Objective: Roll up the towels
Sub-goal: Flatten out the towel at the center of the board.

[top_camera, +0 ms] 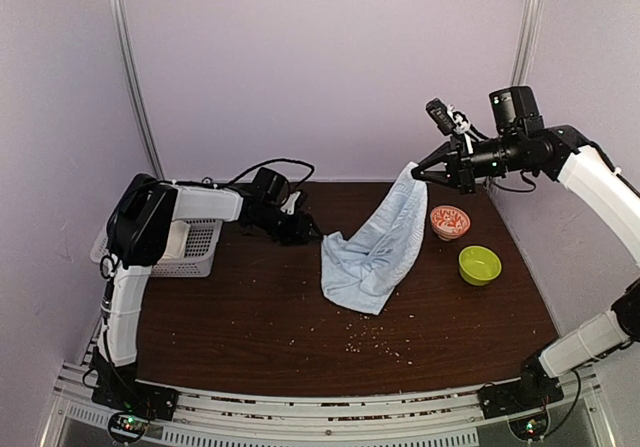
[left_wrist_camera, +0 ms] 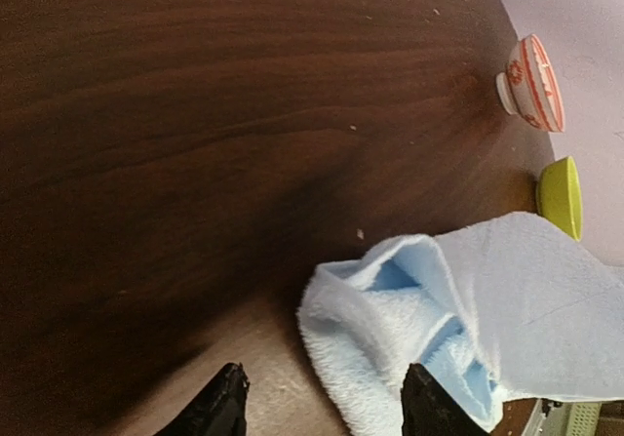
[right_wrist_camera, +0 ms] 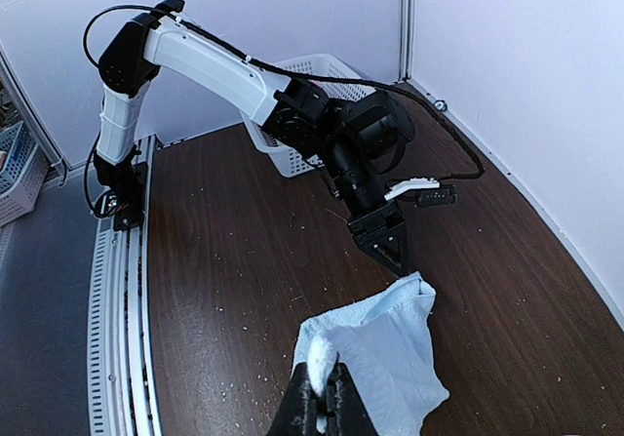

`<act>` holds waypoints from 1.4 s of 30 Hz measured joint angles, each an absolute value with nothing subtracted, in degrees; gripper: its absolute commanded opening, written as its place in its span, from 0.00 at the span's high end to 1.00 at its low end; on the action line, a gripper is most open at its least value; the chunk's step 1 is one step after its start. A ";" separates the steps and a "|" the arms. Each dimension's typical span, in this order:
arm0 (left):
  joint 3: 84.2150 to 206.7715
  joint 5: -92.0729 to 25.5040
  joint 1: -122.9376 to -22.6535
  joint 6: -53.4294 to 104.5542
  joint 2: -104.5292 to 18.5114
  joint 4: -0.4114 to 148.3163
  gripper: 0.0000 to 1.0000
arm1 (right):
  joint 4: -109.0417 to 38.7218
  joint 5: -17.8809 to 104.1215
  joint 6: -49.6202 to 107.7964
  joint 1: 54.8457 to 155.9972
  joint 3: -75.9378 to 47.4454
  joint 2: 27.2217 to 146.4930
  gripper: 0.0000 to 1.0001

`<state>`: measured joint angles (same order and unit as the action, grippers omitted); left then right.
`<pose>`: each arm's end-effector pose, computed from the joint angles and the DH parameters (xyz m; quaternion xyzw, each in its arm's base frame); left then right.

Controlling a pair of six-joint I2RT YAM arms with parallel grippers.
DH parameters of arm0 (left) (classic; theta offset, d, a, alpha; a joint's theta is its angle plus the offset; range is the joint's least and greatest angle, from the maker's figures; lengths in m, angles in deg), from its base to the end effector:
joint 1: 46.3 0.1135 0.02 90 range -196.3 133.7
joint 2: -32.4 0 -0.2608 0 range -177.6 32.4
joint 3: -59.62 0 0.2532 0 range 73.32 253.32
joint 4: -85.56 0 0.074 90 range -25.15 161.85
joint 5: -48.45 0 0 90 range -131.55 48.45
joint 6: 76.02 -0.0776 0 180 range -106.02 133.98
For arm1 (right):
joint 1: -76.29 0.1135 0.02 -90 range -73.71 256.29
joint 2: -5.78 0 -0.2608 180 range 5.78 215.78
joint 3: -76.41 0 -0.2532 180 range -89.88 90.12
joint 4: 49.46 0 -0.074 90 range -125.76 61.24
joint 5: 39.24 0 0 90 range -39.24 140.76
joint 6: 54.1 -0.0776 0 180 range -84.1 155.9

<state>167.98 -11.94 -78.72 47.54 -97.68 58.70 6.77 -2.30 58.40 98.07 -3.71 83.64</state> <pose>0.4156 -0.3094 0.1133 0.0814 0.9052 -0.3866 0.1566 0.2552 0.1688 0.3956 -0.4916 0.6537 0.3921 0.4211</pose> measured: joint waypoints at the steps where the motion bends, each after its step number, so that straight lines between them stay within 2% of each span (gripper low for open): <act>1: 168.13 -10.69 -79.03 48.13 -98.06 59.40 0.48 | 6.64 -2.25 58.32 98.07 -3.88 83.69 1.00; 4: 169.70 -8.07 -79.92 49.45 -99.72 61.46 0.55 | 5.96 -2.03 58.10 98.07 -4.04 84.04 1.00; 9: 170.64 -5.86 -81.17 51.04 -101.29 63.07 0.82 | 4.87 -1.51 57.99 98.07 -4.39 84.54 1.00; 10: 170.64 -5.65 -81.30 51.11 -101.33 63.12 0.92 | 4.60 -1.33 57.97 98.07 -4.65 84.56 1.00; 11: 170.64 -5.56 -81.39 51.39 -101.36 63.10 0.98 | 4.47 -1.16 57.95 98.07 -4.85 84.56 1.00; 12: 170.64 -5.54 -81.41 51.19 -101.36 63.12 1.00 | 4.14 -0.88 57.84 98.07 -5.13 84.56 1.00; 17: 172.26 -7.55 -81.13 50.17 -101.12 60.38 1.00 | 2.33 3.30 56.04 97.79 -4.17 86.37 1.00; 21: 178.03 -14.13 -80.67 47.37 -96.44 52.56 1.00 | 3.53 7.50 54.14 94.64 10.59 95.75 1.00; 24: 179.95 -18.19 -80.27 46.17 -85.18 50.24 1.00 | 2.81 8.13 50.86 88.37 26.52 103.77 1.00; 27: 178.12 -20.79 -80.23 46.04 -70.43 51.62 1.00 | 0.67 8.39 47.89 82.05 31.87 104.73 1.00; 29: 173.86 -22.48 -80.84 46.06 -60.07 53.41 1.00 | -1.34 8.44 47.02 80.15 28.27 101.56 1.00; 32: 163.17 -26.06 -84.40 47.06 -47.76 55.60 1.00 | -3.72 7.45 46.45 80.65 16.03 94.00 1.00; 35: 150.45 -28.77 -90.63 49.45 -42.45 55.79 1.00 | -4.62 5.55 46.91 81.40 3.53 87.93 1.00; 38: 139.56 -28.86 -95.53 52.05 -44.29 51.99 0.84 | -2.98 4.06 49.36 81.42 -6.20 85.19 1.00; 42: 132.13 -29.95 -99.99 53.45 -46.36 42.96 0.56 | 1.06 3.63 53.77 81.42 -15.12 84.08 1.00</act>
<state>132.13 -29.95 -99.99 53.45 -46.36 42.96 1.06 3.63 53.77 81.42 -15.12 84.08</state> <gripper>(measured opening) 0.254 0.008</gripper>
